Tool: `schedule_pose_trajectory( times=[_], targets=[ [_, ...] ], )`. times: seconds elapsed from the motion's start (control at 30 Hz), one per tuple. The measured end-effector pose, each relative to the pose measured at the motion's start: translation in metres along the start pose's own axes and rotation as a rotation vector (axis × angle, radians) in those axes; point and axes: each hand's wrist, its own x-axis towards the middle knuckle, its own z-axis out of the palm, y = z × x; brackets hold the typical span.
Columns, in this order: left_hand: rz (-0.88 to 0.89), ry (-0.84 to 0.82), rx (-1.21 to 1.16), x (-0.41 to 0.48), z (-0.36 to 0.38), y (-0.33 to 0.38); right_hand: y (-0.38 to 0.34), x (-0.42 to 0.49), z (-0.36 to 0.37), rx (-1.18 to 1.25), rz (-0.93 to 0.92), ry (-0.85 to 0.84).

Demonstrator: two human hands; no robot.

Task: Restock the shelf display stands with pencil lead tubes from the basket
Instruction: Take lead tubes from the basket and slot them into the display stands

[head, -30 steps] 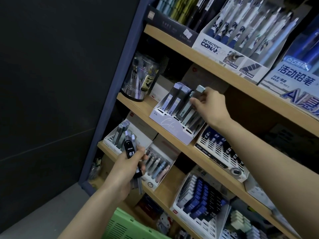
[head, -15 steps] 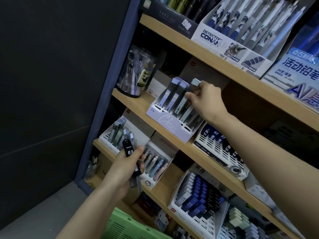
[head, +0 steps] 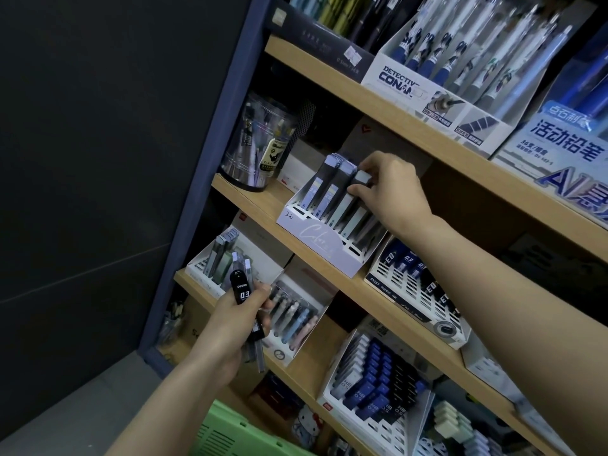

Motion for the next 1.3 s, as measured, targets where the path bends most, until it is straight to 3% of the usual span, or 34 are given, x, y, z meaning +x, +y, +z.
schedule_pose_trajectory(
  times=[0.33, 0.67, 0.77, 0.93, 1.17, 1.3],
  targets=[
    [0.025, -0.013, -0.057, 0.001, 0.0, -0.004, 0.0, -0.005, 0.002, -0.308, -0.104, -0.022],
    [0.012, -0.039, -0.056, -0.007, -0.004, 0.006, -0.009, -0.023, 0.004, -0.297, -0.038, 0.004],
    [-0.021, -0.065, -0.158, -0.009, -0.002, 0.009, -0.032, -0.048, 0.007, -0.079, -0.093, 0.024],
    [0.041, -0.097, -0.252, -0.019, 0.002, 0.014, -0.072, -0.104, 0.021, 0.369, -0.003, -0.511],
    [0.006, -0.227, -0.125, -0.033, -0.003, 0.022, -0.083, -0.113, 0.029, 0.883, 0.282, -0.629],
    [-0.004, -0.298, -0.016, -0.044, -0.001, 0.02, -0.081, -0.116, 0.023, 0.894, 0.337, -0.669]
  ],
)
